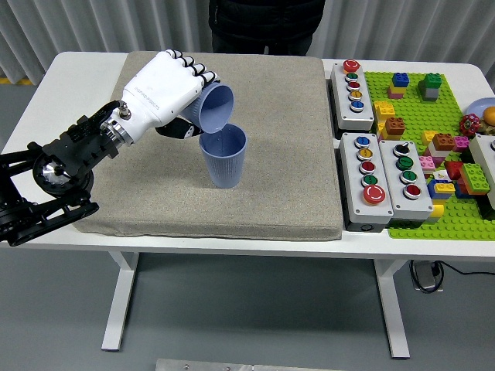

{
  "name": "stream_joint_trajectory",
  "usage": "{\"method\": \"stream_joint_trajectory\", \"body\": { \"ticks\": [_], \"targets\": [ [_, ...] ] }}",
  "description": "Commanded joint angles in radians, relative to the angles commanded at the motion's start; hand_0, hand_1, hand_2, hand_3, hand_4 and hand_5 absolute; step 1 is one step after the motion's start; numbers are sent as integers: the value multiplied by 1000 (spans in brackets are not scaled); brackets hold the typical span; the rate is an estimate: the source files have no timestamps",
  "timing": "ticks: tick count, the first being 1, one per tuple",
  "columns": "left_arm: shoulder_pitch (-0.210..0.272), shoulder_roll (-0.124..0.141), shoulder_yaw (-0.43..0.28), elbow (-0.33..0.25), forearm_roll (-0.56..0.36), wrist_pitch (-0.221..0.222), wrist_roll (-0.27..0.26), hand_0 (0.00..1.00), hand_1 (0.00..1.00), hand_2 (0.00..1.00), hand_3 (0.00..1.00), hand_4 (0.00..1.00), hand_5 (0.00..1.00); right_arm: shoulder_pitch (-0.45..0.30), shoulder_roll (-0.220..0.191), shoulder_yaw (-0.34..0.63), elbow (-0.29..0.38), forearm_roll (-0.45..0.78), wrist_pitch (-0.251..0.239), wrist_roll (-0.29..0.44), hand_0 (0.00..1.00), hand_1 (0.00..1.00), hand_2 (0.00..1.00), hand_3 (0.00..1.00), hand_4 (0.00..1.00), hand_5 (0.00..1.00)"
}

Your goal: Pick cup pour cup place

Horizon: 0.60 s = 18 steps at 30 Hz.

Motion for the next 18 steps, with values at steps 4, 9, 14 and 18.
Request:
{"method": "stream_joint_trajectory", "body": {
  "ticks": [4,9,14,18],
  "targets": [
    [-23,5,25,-1,0,-8,3,421,499,552,558,735,123,0,0,-4,0,5,-2,1,667,608,551,529,2,88],
    [-41,10,43,-4,0,-14,6,421,499,552,558,735,123,-1,-1,-7,0,9,-2,3,667,608,551,529,2,88],
    [-48,9,52,-5,0,-18,10,422,500,552,558,731,113,-2,-1,-9,0,10,-3,3,667,608,551,529,2,87],
    [-53,9,55,-4,0,-24,19,423,500,552,558,730,111,-4,-1,-11,0,11,-3,3,667,608,551,529,2,86]
  ]
}}
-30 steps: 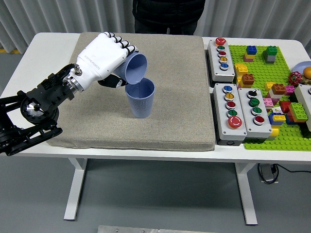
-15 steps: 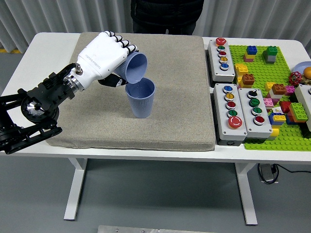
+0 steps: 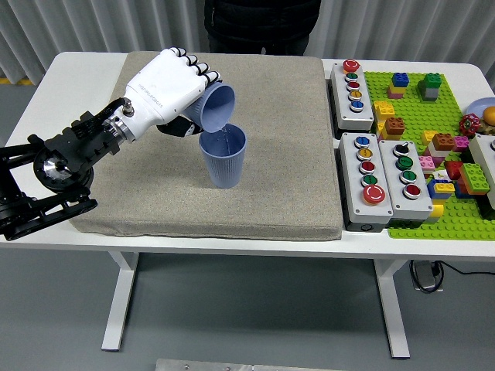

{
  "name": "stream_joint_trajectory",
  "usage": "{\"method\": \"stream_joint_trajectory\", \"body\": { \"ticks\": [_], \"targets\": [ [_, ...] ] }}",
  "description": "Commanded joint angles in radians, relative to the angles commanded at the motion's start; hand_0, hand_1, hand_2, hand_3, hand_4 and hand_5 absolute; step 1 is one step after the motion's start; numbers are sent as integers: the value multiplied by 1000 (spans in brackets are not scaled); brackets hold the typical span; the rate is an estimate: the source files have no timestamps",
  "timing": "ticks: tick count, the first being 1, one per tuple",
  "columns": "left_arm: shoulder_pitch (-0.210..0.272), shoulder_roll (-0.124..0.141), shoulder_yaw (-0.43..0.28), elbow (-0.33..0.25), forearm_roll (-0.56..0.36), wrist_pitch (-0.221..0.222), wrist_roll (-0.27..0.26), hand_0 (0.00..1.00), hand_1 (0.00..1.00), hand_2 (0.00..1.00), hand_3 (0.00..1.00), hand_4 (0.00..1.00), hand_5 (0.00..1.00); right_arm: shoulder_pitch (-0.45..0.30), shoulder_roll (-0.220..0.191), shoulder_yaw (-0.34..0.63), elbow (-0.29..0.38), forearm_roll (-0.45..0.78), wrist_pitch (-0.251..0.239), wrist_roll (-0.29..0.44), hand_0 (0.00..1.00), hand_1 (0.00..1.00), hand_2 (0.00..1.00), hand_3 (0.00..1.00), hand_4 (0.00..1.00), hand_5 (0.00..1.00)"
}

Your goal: Pick cup pour cup place

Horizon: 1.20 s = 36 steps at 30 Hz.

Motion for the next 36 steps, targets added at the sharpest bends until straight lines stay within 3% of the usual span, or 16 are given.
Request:
{"method": "stream_joint_trajectory", "body": {
  "ticks": [14,25,36],
  "targets": [
    [-1,-3,0,4,0,-19,12,424,501,553,557,728,111,-6,0,-5,1,2,-2,1,667,608,551,529,2,83],
    [-1,-2,9,4,0,14,14,426,499,554,556,725,101,-10,1,-5,1,0,-1,1,667,608,552,529,2,80],
    [-3,-4,16,8,0,12,16,427,500,554,553,727,100,-8,0,-6,1,-2,0,1,667,608,552,529,2,78]
  ]
}}
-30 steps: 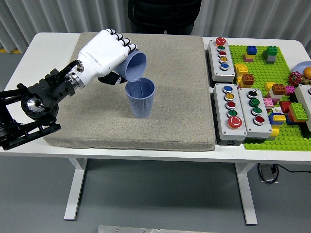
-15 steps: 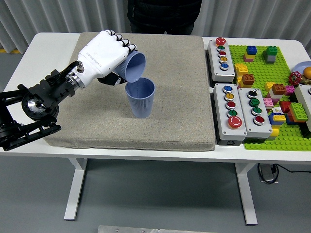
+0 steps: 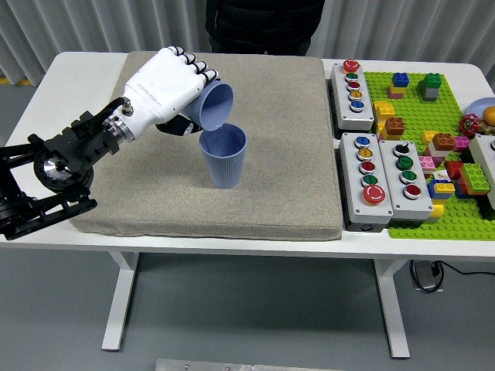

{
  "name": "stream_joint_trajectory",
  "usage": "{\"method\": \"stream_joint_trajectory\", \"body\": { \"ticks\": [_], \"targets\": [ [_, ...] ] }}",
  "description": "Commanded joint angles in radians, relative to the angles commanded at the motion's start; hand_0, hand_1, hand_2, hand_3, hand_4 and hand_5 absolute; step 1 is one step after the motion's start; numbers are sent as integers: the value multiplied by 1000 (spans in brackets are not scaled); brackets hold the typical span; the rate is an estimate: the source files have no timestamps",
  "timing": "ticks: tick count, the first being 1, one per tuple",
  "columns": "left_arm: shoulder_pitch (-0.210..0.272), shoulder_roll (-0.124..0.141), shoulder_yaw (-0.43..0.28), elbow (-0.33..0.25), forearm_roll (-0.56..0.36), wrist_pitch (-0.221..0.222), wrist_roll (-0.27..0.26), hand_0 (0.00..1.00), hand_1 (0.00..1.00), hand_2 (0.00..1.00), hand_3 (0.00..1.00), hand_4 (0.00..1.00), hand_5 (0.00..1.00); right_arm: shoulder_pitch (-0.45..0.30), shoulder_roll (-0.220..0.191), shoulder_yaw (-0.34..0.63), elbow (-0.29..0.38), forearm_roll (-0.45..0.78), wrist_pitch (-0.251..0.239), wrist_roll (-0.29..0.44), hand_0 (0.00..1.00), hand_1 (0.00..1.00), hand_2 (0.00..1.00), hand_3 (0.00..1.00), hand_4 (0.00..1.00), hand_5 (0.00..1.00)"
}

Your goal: Pick cup pour cup place

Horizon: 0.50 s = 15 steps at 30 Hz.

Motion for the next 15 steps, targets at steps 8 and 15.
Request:
{"method": "stream_joint_trajectory", "body": {
  "ticks": [8,15],
  "targets": [
    [-4,-2,10,1,0,10,6,427,500,554,554,727,97,2,0,0,0,3,-1,0,667,608,552,529,2,73],
    [-7,-2,12,3,0,15,8,430,502,554,554,722,85,4,0,-1,0,5,-1,2,667,608,552,528,2,72]
  ]
}}
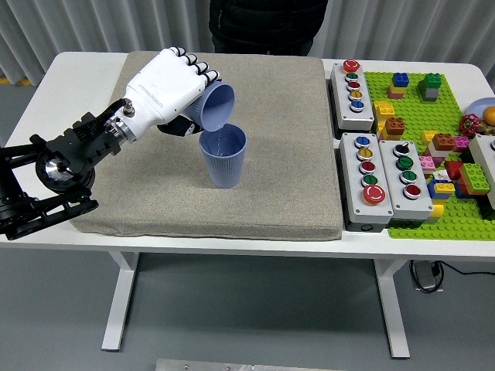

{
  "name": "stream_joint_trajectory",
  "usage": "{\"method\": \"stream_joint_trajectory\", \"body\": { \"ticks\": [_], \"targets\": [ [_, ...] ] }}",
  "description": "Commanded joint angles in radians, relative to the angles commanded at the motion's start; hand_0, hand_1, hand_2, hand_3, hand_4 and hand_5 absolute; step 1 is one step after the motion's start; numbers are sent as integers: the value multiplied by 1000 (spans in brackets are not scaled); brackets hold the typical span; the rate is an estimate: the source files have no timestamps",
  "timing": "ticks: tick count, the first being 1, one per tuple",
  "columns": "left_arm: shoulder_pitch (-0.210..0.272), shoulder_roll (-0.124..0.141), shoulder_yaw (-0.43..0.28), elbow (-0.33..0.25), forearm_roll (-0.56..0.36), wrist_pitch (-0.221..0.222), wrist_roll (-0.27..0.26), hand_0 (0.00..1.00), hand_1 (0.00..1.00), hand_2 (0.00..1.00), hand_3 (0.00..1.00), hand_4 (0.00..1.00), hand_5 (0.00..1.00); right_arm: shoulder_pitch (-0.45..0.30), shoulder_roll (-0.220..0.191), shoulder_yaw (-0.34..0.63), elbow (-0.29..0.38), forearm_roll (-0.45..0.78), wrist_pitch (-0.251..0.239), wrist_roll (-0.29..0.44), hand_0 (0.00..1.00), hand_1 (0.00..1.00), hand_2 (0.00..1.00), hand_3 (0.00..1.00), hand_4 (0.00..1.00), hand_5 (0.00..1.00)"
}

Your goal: Pick cup pour cup place

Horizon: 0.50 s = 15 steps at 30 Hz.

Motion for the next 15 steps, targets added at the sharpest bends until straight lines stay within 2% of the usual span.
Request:
{"method": "stream_joint_trajectory", "body": {
  "ticks": [13,15],
  "targets": [
    [3,0,0,3,0,5,-2,429,504,554,554,718,75,1,0,4,0,-3,1,-2,668,608,552,528,2,72],
    [12,0,-15,12,0,29,-17,429,504,554,554,718,75,2,0,3,0,-2,2,-1,668,608,552,528,2,72]
  ]
}}
